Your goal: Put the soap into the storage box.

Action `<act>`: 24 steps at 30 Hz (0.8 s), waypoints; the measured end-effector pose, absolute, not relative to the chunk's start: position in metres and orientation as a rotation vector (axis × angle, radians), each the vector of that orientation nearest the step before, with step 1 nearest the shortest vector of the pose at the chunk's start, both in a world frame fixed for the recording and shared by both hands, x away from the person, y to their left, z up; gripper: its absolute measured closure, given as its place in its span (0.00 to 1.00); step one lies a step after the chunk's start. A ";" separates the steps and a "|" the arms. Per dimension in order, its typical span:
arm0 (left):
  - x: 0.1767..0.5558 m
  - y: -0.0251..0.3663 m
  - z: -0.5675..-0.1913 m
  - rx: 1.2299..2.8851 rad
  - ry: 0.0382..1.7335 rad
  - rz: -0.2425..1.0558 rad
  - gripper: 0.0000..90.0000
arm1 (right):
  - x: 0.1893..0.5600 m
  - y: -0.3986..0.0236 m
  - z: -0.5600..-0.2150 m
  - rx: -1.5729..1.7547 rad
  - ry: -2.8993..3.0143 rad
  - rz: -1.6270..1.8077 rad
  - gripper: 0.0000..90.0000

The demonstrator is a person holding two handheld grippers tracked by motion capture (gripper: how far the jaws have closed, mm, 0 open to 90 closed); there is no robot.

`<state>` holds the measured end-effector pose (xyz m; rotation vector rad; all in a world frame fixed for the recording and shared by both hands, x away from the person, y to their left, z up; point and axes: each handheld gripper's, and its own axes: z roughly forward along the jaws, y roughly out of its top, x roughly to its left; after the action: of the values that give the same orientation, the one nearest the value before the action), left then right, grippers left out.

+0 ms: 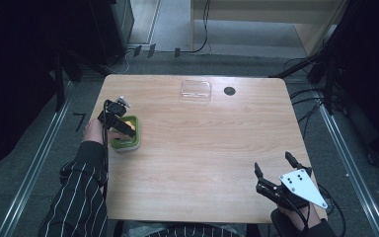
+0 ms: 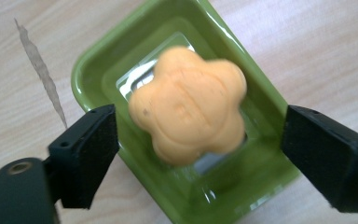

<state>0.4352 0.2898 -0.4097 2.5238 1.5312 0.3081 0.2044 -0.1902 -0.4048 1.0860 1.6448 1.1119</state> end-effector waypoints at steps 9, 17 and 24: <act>0.416 0.287 -0.401 2.574 1.532 0.320 0.04 | 0.204 -0.190 -0.405 1.088 1.642 1.115 0.15; 0.399 0.282 -0.398 2.599 1.514 0.302 0.01 | 0.204 -0.190 -0.405 1.088 1.641 1.117 0.15; 0.386 0.275 -0.400 2.637 1.495 0.277 0.00 | 0.204 -0.190 -0.405 1.090 1.639 1.115 0.15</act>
<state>0.3857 0.2751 -0.4000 2.6372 1.4945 0.2768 0.2040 -0.1904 -0.4047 1.0896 1.6393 1.1155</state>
